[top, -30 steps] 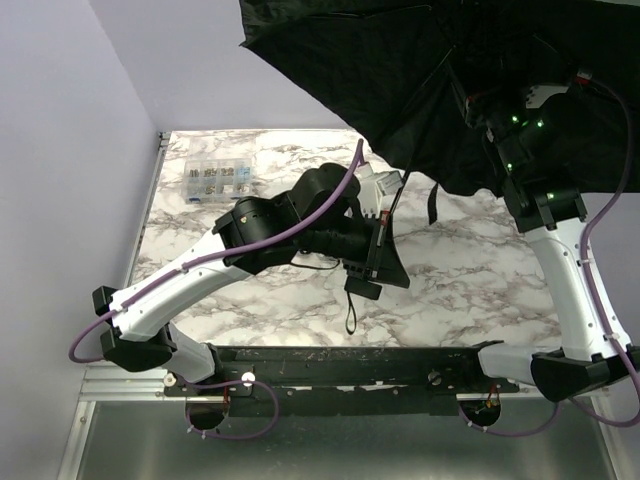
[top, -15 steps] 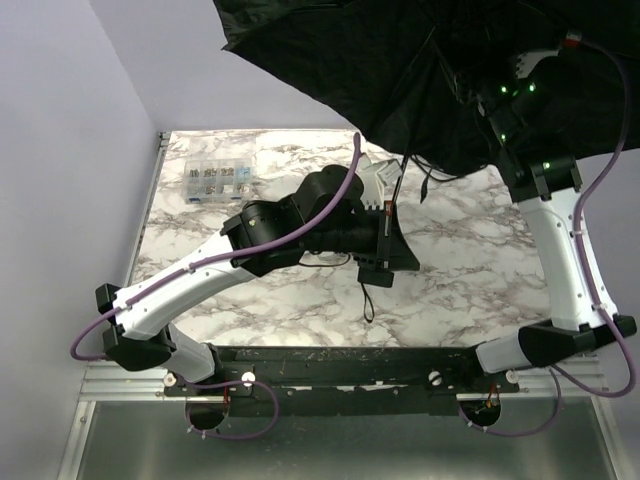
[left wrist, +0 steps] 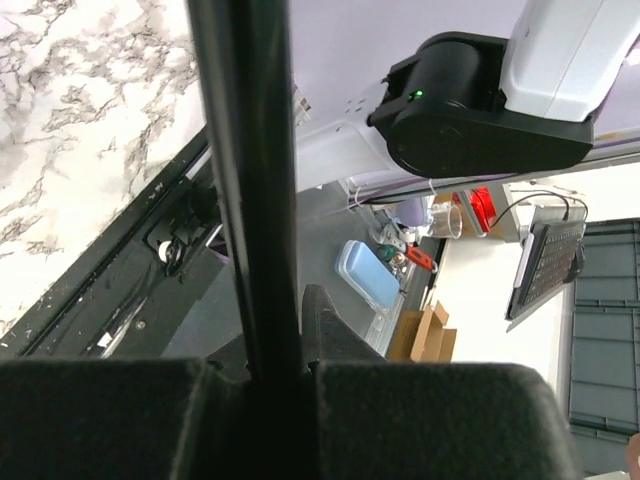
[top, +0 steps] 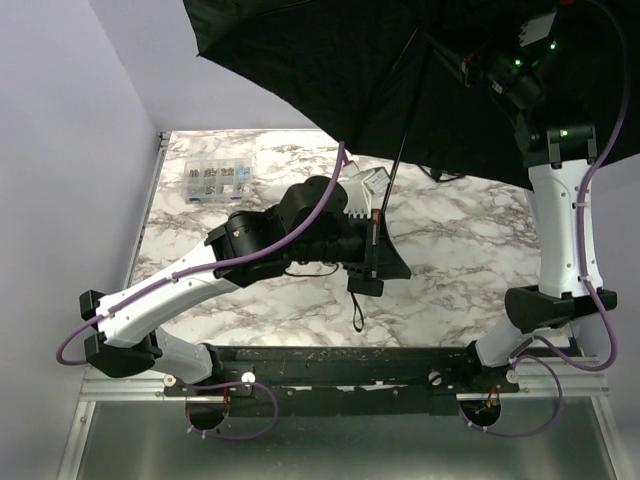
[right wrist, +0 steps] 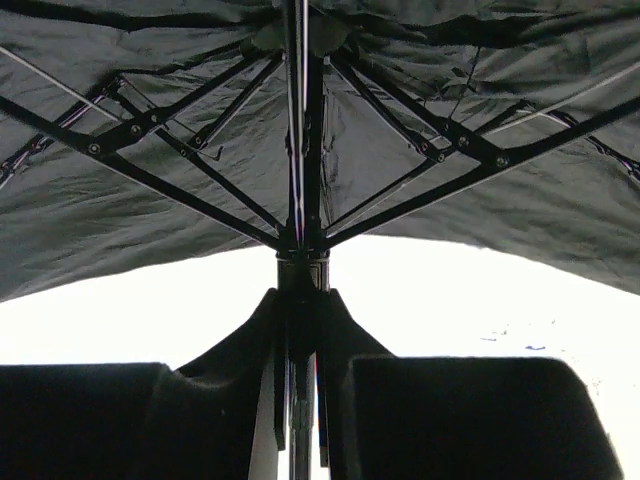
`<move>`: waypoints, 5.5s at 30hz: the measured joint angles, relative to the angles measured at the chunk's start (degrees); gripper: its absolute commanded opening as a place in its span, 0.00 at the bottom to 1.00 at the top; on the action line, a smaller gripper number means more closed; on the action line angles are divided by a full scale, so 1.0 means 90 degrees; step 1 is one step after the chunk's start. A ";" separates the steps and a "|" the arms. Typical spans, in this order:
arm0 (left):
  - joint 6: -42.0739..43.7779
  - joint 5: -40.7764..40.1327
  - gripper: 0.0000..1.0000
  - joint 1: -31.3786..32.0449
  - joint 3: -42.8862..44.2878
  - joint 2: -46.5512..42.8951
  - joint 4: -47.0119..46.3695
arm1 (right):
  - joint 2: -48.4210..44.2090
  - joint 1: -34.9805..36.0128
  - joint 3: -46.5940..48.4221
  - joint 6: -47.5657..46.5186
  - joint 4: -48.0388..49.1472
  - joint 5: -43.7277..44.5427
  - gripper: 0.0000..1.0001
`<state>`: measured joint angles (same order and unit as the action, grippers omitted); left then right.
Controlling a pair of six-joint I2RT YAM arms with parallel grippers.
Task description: Open the umbrella
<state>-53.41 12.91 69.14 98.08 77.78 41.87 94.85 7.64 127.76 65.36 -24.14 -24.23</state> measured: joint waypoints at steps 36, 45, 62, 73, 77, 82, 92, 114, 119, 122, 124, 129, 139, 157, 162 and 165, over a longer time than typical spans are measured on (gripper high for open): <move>0.0197 0.0551 0.00 0.0080 0.2924 0.1695 0.1418 | -0.1044 -0.1144 -0.2035 0.0634 0.3055 0.0707 0.47; 0.0253 0.1353 0.00 0.0039 0.3463 0.2021 0.2572 | -0.2552 -0.1086 -0.4439 0.0784 0.3058 0.2062 0.50; 0.0185 0.1644 0.00 -0.0270 0.3611 0.2084 0.3050 | -0.3082 -0.1098 -0.5081 0.1243 0.2516 0.1712 0.80; 0.0192 0.1666 0.00 -0.0313 0.3548 0.2084 0.2851 | -0.3019 -0.0996 -0.5098 0.1472 0.1982 0.0848 0.78; 0.0192 0.1700 0.00 -0.0340 0.3541 0.2084 0.2783 | -0.2822 -0.0920 -0.5037 0.1489 0.2042 0.0644 0.73; 0.0192 0.1761 0.00 -0.0374 0.3502 0.2084 0.2790 | -0.2501 -0.0886 -0.4840 0.1600 0.2144 0.0474 0.60; 0.0347 0.1797 0.00 -0.0481 0.3429 0.2084 0.2642 | -0.1960 -0.0835 -0.4257 0.1911 0.2623 0.0274 0.39; 0.1299 0.1309 0.00 -0.0797 0.2664 0.2016 0.0714 | 0.0134 -0.0532 -0.0789 0.1477 0.3429 0.1758 0.19; 0.1435 0.1115 0.00 -0.0794 0.1887 0.1542 -0.0175 | 0.0930 -0.0585 0.0799 0.1625 0.3281 0.1061 0.18; 0.1455 0.1100 0.00 -0.0750 0.1226 0.1035 -0.0289 | 0.1372 -0.0848 0.1525 0.1802 0.3330 -0.0743 0.18; 0.1440 0.1095 0.00 -0.0663 0.0682 0.0653 -0.0330 | 0.1513 -0.1015 0.1668 0.1948 0.3385 -0.1821 0.17; 0.1418 0.0964 0.00 -0.0532 -0.0141 0.0284 -0.0814 | 0.1581 -0.1098 0.1705 0.1999 0.3470 -0.2540 0.15; 0.1472 0.0845 0.00 -0.0466 0.0865 0.0903 -0.0226 | 0.1083 -0.1399 0.0731 0.2407 0.4029 -0.2127 0.19; 0.1712 0.0622 0.09 -0.0466 0.0267 0.0765 -0.0692 | 0.0398 -0.1503 -0.0597 0.2803 0.5149 -0.1885 0.01; 0.1836 0.0505 0.30 -0.0512 0.0697 0.0828 -0.0129 | -0.0391 -0.1654 -0.1962 0.2664 0.5734 -0.1246 0.01; 0.1931 0.0423 0.47 -0.0646 0.1001 0.0831 0.0112 | -0.0828 -0.1945 -0.2739 0.2584 0.5916 -0.0945 0.01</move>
<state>-36.03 16.71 63.33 107.09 85.25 42.87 87.39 -9.87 103.11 88.62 29.10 -32.73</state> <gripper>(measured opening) 0.296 0.282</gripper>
